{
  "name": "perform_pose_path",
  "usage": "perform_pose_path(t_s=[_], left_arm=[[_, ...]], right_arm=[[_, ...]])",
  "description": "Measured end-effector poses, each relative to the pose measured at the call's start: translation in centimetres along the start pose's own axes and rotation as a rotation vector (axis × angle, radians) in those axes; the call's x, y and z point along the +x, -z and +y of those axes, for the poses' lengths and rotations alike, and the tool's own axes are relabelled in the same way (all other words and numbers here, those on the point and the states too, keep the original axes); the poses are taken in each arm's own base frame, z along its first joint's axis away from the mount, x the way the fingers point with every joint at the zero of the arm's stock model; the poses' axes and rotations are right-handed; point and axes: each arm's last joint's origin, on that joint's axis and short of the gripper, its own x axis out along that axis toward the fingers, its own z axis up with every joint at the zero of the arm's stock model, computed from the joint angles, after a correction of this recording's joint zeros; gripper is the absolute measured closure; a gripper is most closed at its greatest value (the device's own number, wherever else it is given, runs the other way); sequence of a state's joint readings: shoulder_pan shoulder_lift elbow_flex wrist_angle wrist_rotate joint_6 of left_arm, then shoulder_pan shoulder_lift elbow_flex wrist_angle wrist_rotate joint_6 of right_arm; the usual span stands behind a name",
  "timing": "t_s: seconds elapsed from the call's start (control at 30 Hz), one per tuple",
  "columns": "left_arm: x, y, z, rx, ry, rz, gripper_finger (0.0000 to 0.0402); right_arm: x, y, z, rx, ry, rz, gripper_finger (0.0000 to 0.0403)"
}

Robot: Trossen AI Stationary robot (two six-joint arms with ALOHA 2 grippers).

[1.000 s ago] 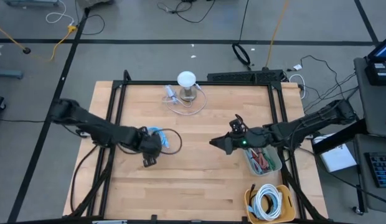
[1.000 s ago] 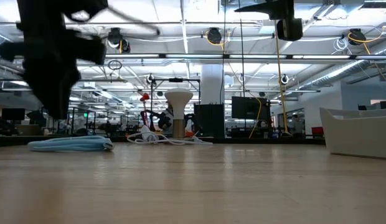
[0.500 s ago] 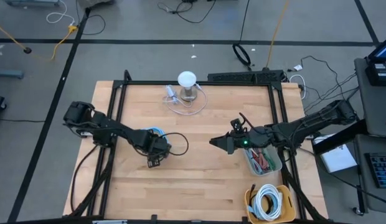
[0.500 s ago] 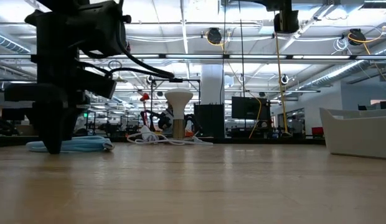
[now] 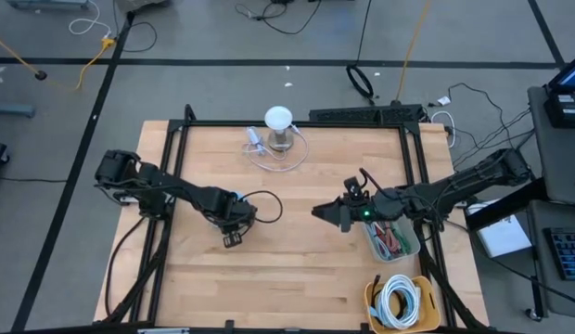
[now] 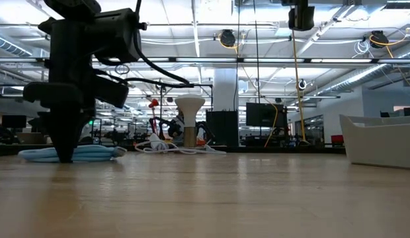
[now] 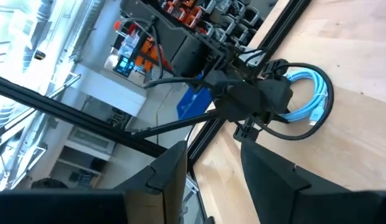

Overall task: Pick & Place USB Port
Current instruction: Put the blue HDMI cable into the yellow bin

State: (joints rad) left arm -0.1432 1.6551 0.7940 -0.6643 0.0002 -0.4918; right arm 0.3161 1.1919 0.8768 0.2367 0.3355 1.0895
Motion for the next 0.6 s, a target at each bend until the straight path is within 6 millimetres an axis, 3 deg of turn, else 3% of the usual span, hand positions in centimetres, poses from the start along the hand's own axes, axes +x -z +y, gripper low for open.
perform_pose_path(t_s=[0.2, 0.37, 0.6], left_arm=[[-2.8, -0.4, -1.4, -0.038, 0.08, -0.145, 0.036], [-9.1, -0.8, -3.1, -0.08, 0.312, -0.417, 0.036], [-17.5, -1.3, -3.7, -0.129, 0.68, -0.857, 0.036]], right_arm=[[-0.1, 0.3, 0.1, -0.005, -0.005, 0.011, 0.0259], [-0.1, 0.4, 0.0, 0.008, 0.006, 0.022, 0.0259], [-0.1, 0.6, -0.4, 0.02, 0.037, 0.061, 0.0253]])
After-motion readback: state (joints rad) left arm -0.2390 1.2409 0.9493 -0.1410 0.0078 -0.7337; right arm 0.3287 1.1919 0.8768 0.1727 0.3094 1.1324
